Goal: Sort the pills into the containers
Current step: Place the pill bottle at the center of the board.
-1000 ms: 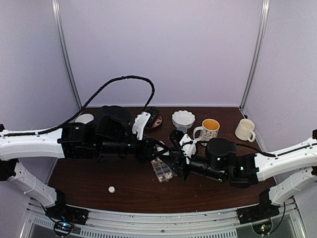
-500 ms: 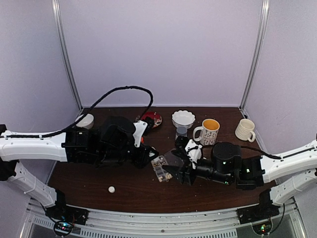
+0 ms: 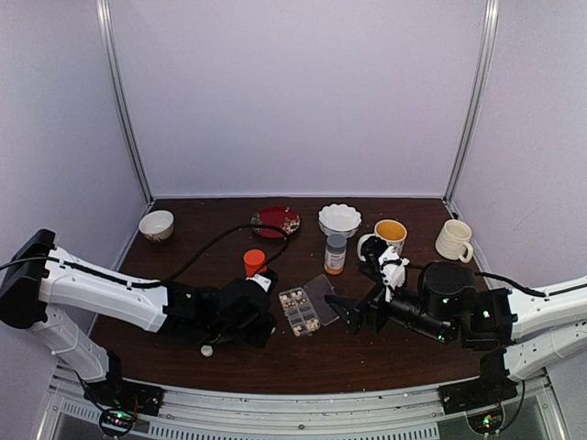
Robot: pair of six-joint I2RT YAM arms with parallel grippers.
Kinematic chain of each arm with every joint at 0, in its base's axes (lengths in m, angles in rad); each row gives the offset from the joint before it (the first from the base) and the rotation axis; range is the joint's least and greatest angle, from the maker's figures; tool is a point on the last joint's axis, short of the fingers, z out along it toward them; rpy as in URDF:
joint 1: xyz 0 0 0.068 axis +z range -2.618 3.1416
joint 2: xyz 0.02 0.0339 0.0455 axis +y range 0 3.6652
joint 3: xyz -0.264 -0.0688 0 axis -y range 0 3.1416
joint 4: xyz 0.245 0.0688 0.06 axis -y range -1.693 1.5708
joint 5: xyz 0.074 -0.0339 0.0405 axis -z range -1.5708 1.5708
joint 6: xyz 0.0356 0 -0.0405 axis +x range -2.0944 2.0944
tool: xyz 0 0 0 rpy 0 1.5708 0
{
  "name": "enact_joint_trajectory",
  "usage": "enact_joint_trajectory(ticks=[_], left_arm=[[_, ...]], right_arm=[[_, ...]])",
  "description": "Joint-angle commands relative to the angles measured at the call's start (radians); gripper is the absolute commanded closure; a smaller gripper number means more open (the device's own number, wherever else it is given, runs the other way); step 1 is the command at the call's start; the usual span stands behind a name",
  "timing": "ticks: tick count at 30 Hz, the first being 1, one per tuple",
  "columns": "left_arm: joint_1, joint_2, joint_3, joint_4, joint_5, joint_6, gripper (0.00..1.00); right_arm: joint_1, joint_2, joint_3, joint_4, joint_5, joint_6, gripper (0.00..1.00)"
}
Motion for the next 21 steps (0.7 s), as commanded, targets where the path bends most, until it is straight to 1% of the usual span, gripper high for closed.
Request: enact_joint_trajectory(ticks=[1, 5, 7, 11, 14, 18, 21], left_arm=[[-0.009, 0.061, -0.013, 0.100, -0.050, -0.069, 0.79], [-0.012, 0.098, -0.044, 0.148, -0.043, -0.120, 0.76], [-0.014, 0.110, -0.045, 0.146, -0.043, -0.130, 0.71], [-0.020, 0.116, -0.033, 0.116, -0.055, -0.148, 0.50], [-0.020, 0.130, -0.014, 0.066, -0.068, -0.180, 0.37], [-0.021, 0.127, -0.010, 0.056, -0.068, -0.190, 0.27], [-0.022, 0.078, -0.027, 0.045, -0.078, -0.197, 0.23]], right_arm=[[-0.005, 0.020, 0.096, -0.169, 0.123, 0.112, 0.00], [-0.005, -0.001, 0.069, -0.135, 0.130, 0.099, 0.00], [-0.005, -0.022, 0.041, -0.106, 0.139, 0.099, 0.00], [-0.008, -0.034, 0.026, -0.100, 0.153, 0.093, 0.00], [-0.006, -0.019, 0.038, -0.124, 0.163, 0.097, 0.00], [-0.007, -0.008, 0.050, -0.140, 0.164, 0.102, 0.00], [-0.007, -0.014, 0.052, -0.142, 0.162, 0.101, 0.00]])
